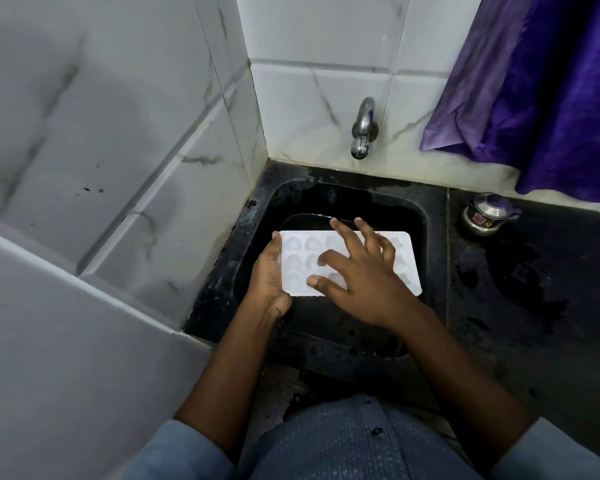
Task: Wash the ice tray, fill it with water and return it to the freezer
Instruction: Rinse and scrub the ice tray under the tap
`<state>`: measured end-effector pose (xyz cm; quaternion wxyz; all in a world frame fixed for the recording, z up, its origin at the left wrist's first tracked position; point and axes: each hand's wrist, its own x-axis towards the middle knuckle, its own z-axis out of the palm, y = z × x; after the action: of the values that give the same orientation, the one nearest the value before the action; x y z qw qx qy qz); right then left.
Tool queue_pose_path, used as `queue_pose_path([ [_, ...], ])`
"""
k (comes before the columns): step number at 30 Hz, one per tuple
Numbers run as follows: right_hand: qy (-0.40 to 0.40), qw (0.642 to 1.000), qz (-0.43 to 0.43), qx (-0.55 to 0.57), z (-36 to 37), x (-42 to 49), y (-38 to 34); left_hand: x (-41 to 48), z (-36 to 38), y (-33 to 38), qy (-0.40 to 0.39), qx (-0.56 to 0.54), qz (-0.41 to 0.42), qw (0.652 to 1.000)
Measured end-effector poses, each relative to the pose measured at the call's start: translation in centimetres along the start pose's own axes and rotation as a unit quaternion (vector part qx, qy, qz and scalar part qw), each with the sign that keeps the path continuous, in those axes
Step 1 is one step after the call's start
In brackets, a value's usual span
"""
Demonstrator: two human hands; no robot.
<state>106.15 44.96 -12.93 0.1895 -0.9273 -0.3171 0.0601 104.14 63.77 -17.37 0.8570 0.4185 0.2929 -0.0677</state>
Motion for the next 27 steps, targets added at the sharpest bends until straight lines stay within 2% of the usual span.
queue_pose_path([
  [5, -0.045, 0.998, 0.003, -0.031, 0.0, 0.5, -0.9, 0.2, 0.2, -0.3, 0.003, 0.002, -0.009, 1.000],
  [27, -0.058, 0.998, 0.024, -0.029, -0.2, 1.0, -1.8, 0.4, 0.4, -0.1, 0.008, -0.002, -0.010, 1.000],
])
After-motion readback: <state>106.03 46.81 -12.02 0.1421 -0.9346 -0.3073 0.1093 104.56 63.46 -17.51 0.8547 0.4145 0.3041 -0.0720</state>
